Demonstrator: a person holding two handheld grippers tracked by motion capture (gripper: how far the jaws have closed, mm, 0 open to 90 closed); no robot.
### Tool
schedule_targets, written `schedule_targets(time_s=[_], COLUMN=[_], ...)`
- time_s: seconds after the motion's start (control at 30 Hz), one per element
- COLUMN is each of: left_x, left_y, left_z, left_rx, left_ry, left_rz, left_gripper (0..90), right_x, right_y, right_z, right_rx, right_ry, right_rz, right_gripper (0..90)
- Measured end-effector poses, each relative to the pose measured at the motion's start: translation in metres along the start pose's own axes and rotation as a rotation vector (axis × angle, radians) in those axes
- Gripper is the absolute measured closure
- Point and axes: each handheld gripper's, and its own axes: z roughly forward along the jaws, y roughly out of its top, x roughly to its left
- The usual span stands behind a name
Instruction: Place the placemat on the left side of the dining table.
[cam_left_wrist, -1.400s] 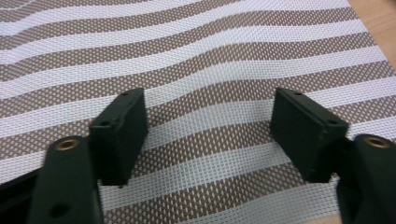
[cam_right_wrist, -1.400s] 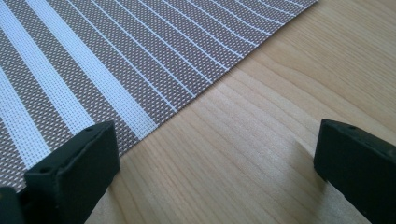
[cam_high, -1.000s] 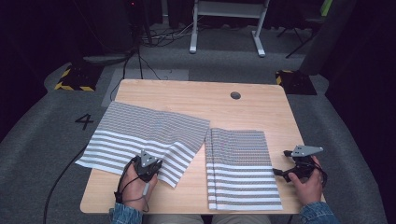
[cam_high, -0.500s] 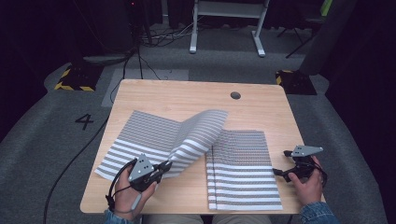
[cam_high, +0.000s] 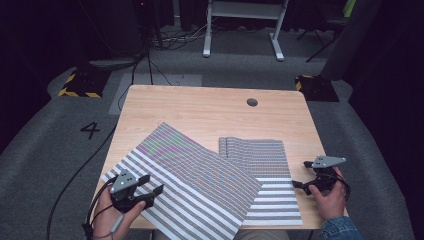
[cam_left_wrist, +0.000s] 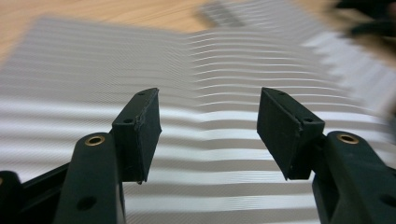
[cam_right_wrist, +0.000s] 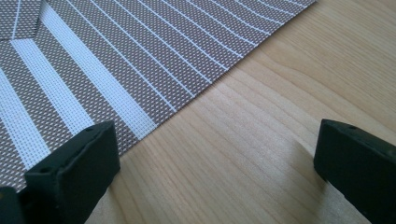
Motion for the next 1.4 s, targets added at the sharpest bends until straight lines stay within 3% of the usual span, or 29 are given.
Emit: schedule_targets(time_s=[0.03, 0.07, 0.17, 0.27, 0.37, 0.5, 0.6, 0.7, 0.8, 0.9, 0.97, 1.13, 1.4], left_x=[0.005, 0.008, 0.016, 0.025, 0.033, 0.04, 0.04, 0.036, 0.033, 0.035, 0.034, 0.028, 0.029], left_y=[-0.003, -0.005, -0.011, -0.017, -0.024, -0.031, -0.035, -0.035, -0.036, -0.038, -0.037, -0.034, -0.032], left_z=[0.004, 0.006, 0.015, 0.024, 0.03, 0.037, 0.044, 0.049, 0.052, 0.055, 0.056, 0.058, 0.058], left_rx=[0.032, 0.051, 0.081, 0.096, 0.11, 0.132, 0.166, 0.149, 0.127, 0.095, 0.09, 0.087, 0.099], left_ry=[0.035, 0.043, 0.104, 0.207, 0.251, 0.28, 0.286, 0.326, 0.32, 0.292, 0.284, 0.233, 0.243], left_rz=[-0.013, -0.019, -0.052, -0.078, -0.108, -0.132, -0.138, -0.126, -0.127, -0.077, -0.071, -0.03, -0.038], left_gripper=[39.6, 39.6, 37.6, 35.7, 33.9, 33.2, 31.6, 28.7, 28.8, 31.7, 32.5, 60.2, 65.6], right_x=[0.0, 0.0, 0.0, 0.0, 0.0, 0.0, 0.0, 0.0, 0.0, 0.0, 0.0, 0.0, 0.0], right_y=[0.0, 0.0, 0.0, 0.0, 0.0, 0.0, 0.0, 0.0, 0.0, 0.0, 0.0, 0.0, 0.0], right_z=[0.0, 0.0, 0.0, 0.0, 0.0, 0.0, 0.0, 0.0, 0.0, 0.0, 0.0, 0.0, 0.0], right_rx=[-0.001, -0.002, -0.001, -0.002, -0.002, 0.0, -0.002, -0.002, -0.002, -0.002, -0.002, -0.002, -0.002], right_ry=[0.0, 0.0, 0.0, 0.0, 0.0, 0.0, 0.0, 0.0, 0.0, 0.0, -0.001, -0.001, 0.001], right_rz=[0.0, 0.001, 0.0, 0.001, 0.0, 0.0, 0.0, 0.0, 0.0, 0.0, 0.0, 0.0, 0.0], right_gripper=[0.4, 0.4, 0.4, 0.4, 0.4, 0.4, 0.4, 0.4, 0.4, 0.4, 0.4, 0.4, 0.4])
